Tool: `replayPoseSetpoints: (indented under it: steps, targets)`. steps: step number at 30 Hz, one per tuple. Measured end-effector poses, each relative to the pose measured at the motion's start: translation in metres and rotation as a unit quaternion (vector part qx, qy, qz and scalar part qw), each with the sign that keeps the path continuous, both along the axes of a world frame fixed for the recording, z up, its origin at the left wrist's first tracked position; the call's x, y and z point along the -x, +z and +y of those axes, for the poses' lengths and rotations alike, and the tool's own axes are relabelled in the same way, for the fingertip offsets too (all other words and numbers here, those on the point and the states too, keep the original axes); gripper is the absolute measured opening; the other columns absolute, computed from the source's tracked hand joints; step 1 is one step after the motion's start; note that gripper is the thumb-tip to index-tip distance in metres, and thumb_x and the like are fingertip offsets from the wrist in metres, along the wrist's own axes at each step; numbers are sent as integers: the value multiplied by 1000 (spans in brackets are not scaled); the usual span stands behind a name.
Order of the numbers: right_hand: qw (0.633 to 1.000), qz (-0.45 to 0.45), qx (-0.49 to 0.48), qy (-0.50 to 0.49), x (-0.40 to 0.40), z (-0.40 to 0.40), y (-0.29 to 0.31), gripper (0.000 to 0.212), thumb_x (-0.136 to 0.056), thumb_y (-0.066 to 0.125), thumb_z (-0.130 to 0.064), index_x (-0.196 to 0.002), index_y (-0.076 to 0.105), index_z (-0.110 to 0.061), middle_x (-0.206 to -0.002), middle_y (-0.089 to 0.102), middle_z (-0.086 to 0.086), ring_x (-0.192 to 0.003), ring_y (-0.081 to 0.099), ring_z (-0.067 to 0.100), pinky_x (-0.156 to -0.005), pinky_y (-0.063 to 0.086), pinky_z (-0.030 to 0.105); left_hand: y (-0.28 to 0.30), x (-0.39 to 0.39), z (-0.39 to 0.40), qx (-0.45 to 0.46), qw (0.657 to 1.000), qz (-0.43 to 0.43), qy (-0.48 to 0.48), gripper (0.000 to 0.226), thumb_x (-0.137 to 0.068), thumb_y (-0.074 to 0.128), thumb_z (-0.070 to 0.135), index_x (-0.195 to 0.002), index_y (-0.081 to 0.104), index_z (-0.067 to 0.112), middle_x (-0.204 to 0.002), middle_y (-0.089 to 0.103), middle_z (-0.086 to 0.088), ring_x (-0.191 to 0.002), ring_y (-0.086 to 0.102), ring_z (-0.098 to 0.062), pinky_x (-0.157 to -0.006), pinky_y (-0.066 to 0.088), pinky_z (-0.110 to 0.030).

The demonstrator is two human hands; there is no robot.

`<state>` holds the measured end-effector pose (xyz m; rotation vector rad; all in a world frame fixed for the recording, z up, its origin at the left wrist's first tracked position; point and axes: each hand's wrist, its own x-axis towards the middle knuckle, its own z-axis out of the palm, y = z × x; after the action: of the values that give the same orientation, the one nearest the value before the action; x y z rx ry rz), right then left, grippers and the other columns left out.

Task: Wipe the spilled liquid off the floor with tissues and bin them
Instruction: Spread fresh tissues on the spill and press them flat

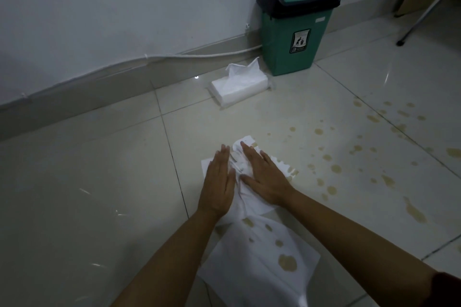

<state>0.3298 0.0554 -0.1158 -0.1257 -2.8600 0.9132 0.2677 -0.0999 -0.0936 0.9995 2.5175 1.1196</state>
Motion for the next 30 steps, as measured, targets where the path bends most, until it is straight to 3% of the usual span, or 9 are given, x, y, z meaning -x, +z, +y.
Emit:
replayPoseSetpoints:
  steps: [3,5,7,9,12,14,19,23,30]
  targets:
    - [982,26,187,-21,-10,-1,12,60,-96,40,-31,-147,9,-34,-152,12,-23,-140,17,-7,-117,17,19,4,6,5,65,990,47,-114,53,-103,26,29,-148,-2,30,-157,-4,14,-146,-3,-1,-120,-1,-23]
    - [968,58,238,-51,-23,-4,19,56,-95,47,-28,-139,15,-45,-146,23,-19,-137,26,-3,-114,24,14,4,13,6,149,972,78,-166,53,-103,24,34,-151,1,29,-160,-3,9,-148,-2,-7,-120,0,-29]
    - [983,72,162,-47,-40,-6,22,58,-93,52,-43,-139,18,-47,-147,23,-16,-139,22,-4,-115,21,14,1,18,5,232,944,132,-195,54,-103,22,36,-152,0,26,-161,-4,4,-149,-3,-12,-121,0,-33]
    - [997,47,55,17,-59,-9,20,79,-85,56,-61,-148,18,-32,-157,16,-12,-145,11,2,-120,13,24,-2,18,2,270,927,166,-202,55,-103,21,36,-152,-2,24,-161,-7,1,-149,-5,-15,-122,0,-35]
    - [987,21,-105,119,-80,-17,12,112,-72,53,-80,-153,8,-17,-162,6,-5,-149,0,9,-122,-4,39,-3,13,-1,284,921,180,-196,55,-103,21,34,-152,-3,23,-161,-9,-1,-149,-7,-17,-122,0,-37]
    - [977,3,-171,128,-88,-22,7,116,-70,44,-87,-154,2,-18,-162,1,-4,-149,-5,10,-121,-11,38,-3,9,-3,283,923,176,-191,55,-103,20,34,-152,-3,22,-161,-9,-2,-149,-8,-18,-122,-1,-37]
    - [979,-11,-198,50,-92,-14,11,97,-82,35,-79,-154,6,-21,-162,-2,4,-149,-5,15,-122,1,47,-1,-3,-11,274,935,149,-172,55,-103,20,37,-152,-2,23,-161,-8,-1,-149,-7,-17,-122,-2,-37]
    - [983,-32,-174,-54,-87,-7,22,89,-82,30,-74,-153,12,-23,-161,-3,8,-149,-6,22,-121,-5,44,-2,-20,-16,247,955,99,-132,54,-103,20,37,-152,2,24,-161,-5,0,-149,-7,-16,-122,-4,-36]
    - [985,30,-84,-149,-90,-42,20,53,-94,50,-45,-141,38,-22,-156,27,5,-145,22,21,-120,5,32,-14,-59,-38,227,956,153,-106,62,-100,21,44,-152,-1,17,-160,-11,-1,-148,-11,-15,-121,-9,-36]
